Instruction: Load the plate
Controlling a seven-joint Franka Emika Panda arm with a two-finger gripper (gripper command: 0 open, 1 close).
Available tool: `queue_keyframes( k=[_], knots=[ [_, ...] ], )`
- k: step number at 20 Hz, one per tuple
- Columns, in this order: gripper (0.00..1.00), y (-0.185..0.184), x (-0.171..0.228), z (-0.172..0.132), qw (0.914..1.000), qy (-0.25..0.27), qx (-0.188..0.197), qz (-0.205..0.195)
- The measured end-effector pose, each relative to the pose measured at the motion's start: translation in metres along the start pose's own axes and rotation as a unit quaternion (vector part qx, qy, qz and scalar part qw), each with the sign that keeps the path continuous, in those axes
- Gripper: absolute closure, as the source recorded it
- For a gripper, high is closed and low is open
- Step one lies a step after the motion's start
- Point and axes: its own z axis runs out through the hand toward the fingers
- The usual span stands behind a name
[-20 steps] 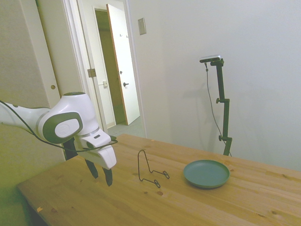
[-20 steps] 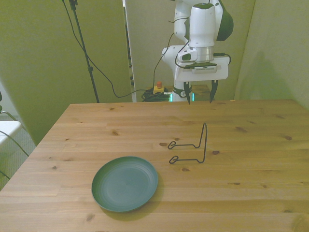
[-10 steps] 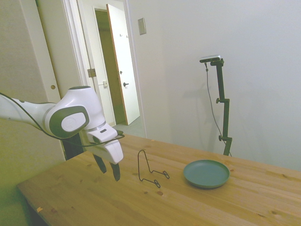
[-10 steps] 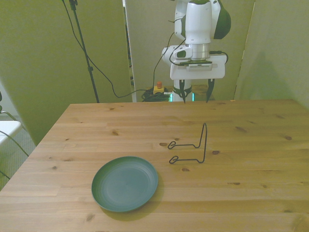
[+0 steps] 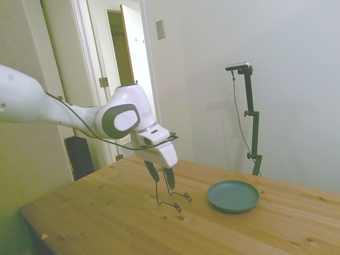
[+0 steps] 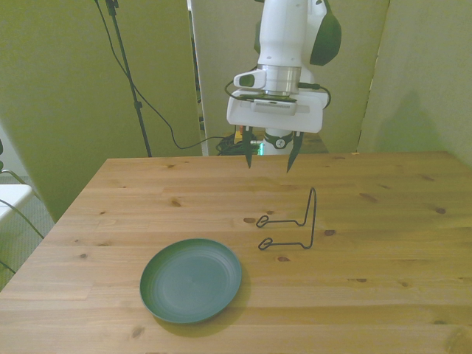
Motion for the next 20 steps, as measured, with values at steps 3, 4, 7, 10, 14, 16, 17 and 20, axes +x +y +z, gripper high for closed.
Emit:
queue_keyframes(
  k=[3,4,7,10,14,16,17,20],
  knots=[
    [0.00,-0.011,0.034,0.009,0.9998,0.011,-0.006,0.017],
    [0.00,-0.016,0.042,0.014,0.9996,0.014,-0.009,0.023],
    [0.00,-0.036,0.054,0.033,0.9992,0.017,-0.016,0.031],
    [0.00,-0.058,0.052,0.044,0.9993,0.014,-0.017,0.029],
    [0.00,-0.063,0.041,0.030,0.9996,0.004,-0.019,0.020],
    [0.00,-0.068,0.043,0.037,0.9996,0.005,-0.019,0.021],
    [0.00,-0.074,0.044,0.042,0.9996,0.005,-0.019,0.021],
    [0.00,-0.099,0.046,0.060,0.9995,0.008,-0.019,0.023]
  ],
)
